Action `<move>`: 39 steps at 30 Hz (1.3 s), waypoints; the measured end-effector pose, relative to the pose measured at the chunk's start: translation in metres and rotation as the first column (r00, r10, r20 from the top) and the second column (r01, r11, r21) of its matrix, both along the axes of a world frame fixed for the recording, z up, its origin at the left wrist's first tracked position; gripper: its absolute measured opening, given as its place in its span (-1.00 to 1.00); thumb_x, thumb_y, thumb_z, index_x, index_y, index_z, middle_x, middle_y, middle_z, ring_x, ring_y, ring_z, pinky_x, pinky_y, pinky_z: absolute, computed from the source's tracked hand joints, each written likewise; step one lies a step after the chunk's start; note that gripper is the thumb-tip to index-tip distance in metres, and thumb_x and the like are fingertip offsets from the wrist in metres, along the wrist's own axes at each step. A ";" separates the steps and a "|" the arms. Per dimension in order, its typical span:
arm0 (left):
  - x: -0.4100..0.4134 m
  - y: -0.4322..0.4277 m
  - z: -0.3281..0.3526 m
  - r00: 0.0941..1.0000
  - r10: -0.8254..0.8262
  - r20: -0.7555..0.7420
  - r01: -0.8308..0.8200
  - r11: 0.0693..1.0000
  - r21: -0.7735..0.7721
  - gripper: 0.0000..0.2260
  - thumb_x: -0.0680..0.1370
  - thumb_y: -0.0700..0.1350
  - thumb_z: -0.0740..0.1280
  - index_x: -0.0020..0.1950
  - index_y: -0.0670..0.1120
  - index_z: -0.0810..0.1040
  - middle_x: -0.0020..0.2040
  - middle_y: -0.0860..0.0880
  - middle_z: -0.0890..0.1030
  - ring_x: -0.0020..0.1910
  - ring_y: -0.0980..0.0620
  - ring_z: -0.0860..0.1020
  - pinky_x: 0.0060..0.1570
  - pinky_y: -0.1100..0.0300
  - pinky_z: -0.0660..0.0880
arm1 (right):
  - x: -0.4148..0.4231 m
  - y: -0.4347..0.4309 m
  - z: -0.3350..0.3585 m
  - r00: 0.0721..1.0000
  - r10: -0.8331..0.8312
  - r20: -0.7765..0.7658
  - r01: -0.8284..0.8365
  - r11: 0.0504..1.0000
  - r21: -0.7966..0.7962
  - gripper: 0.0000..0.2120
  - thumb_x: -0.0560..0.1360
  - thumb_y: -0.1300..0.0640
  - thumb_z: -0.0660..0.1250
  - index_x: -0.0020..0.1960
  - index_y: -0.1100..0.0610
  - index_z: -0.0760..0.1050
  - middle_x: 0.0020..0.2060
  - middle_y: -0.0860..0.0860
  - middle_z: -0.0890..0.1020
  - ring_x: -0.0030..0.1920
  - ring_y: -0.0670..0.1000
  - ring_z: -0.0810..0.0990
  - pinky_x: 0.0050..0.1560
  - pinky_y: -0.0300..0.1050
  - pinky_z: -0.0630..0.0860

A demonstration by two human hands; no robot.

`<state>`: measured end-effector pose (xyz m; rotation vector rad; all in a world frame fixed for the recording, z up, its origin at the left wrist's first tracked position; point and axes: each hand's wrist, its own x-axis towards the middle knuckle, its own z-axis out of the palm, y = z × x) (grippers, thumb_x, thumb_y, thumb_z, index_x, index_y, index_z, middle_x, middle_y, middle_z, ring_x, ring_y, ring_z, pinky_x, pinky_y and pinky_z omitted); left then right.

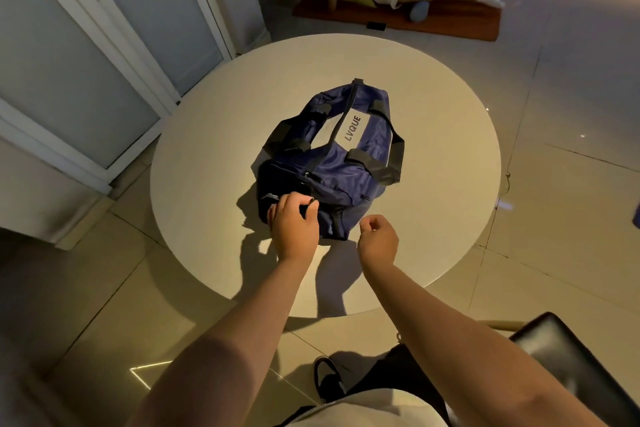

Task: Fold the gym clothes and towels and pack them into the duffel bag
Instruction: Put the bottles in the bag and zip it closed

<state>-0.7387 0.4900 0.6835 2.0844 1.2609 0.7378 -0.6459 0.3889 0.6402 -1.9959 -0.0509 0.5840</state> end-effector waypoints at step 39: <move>-0.014 0.017 -0.002 0.970 -0.203 0.134 0.234 0.929 -0.287 -0.93 0.62 -0.06 0.34 -0.02 -0.04 0.54 -0.11 0.05 0.62 -0.11 0.08 0.59 -0.17 0.16 0.55 | -0.016 0.029 0.046 0.527 0.601 0.601 -0.419 0.799 -0.431 -0.64 0.46 0.04 0.41 0.25 -0.04 0.50 0.20 -0.02 0.50 0.29 0.09 0.36 0.18 0.07 0.25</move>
